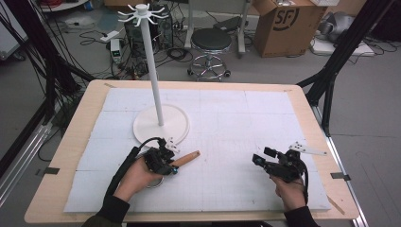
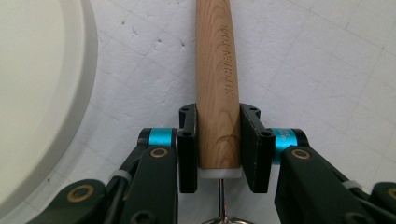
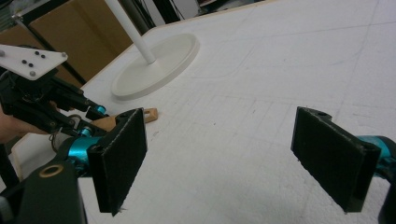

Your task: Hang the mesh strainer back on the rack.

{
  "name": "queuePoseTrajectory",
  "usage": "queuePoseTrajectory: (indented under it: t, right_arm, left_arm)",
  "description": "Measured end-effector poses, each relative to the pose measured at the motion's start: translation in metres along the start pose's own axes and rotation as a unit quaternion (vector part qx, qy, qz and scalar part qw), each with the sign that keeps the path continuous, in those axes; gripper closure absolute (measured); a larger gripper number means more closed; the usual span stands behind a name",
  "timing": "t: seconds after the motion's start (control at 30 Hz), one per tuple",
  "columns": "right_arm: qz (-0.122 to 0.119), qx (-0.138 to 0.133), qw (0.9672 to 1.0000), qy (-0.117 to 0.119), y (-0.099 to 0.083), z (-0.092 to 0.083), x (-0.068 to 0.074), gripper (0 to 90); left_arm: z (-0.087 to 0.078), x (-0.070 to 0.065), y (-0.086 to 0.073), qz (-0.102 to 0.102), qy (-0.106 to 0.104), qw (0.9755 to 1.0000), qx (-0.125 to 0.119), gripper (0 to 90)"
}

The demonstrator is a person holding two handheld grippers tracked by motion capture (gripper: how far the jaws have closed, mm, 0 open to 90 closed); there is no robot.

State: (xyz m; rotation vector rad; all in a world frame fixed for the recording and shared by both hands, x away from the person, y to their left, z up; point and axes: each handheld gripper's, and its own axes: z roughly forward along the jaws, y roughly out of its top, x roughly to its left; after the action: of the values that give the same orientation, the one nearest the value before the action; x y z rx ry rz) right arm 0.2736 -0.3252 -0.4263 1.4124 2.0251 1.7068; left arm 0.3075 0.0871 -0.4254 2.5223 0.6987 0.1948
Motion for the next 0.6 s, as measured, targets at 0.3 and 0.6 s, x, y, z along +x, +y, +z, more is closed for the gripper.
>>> queuePoseTrajectory:
  t: [0.3,0.6]
  right_arm:
    - [0.002,-0.004,1.0000,-0.001,0.000,-0.001,-0.001,17.9]
    - [0.007,-0.006,1.0000,-0.001,0.000,-0.001,0.000,18.4]
  left_arm:
    - [-0.014,0.004,-0.004,-0.009,0.000,0.9993,-0.037,71.2]
    - [-0.035,0.015,-0.015,-0.041,-0.015,0.9928,-0.112,71.1]
